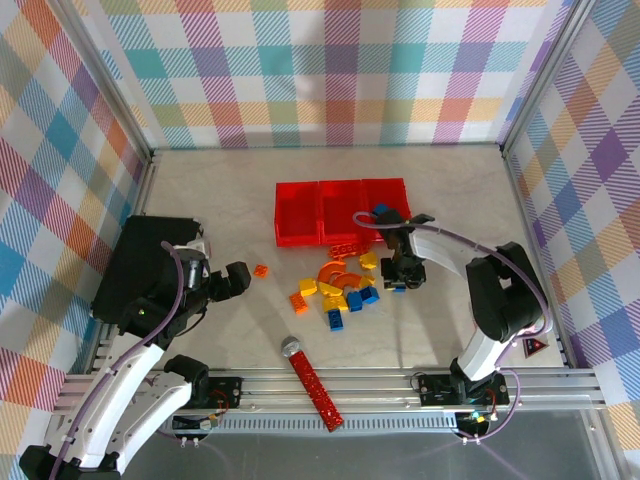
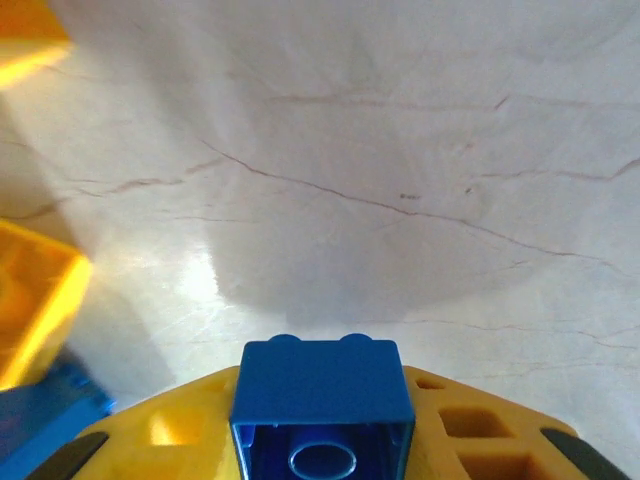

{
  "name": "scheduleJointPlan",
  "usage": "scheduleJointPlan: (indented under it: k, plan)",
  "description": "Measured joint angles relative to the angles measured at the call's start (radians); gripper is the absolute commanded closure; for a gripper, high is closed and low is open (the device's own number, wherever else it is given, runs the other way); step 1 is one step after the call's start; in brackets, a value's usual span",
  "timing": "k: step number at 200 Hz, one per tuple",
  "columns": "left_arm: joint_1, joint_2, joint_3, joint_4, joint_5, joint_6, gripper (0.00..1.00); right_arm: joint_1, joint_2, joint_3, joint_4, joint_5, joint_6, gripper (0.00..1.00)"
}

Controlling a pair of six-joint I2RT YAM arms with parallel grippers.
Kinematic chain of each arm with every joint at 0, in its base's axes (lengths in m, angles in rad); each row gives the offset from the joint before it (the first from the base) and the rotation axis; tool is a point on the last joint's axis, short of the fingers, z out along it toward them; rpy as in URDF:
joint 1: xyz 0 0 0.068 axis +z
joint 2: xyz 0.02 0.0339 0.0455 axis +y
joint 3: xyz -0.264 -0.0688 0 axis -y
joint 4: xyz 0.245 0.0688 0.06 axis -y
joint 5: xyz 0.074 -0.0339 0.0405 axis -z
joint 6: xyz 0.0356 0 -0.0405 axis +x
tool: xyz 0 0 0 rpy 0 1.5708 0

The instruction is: Sort the legos into containers by color

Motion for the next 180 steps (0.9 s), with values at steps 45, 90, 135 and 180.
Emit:
scheduleJointPlan:
  k: [45,90,135,180]
  plan:
    - [0.0,-0.001,0.0,0.001,0.008,0.0,0.0,-0.004,-0.023,0.214,-0.058,0.014,-0.057,0.72]
    - [-0.004,-0.026,0.0,0.001,0.029,0.004,0.0,-0.049,0.109,0.516,-0.094,0.014,-0.135,0.72]
    - [-0.005,-0.053,0.0,0.003,0.056,0.008,0.0,-0.117,0.267,0.685,-0.106,-0.014,-0.191,0.73]
    - [-0.006,-0.058,0.0,0.01,0.081,0.008,0.0,-0.158,0.362,0.727,-0.114,-0.04,-0.228,0.73]
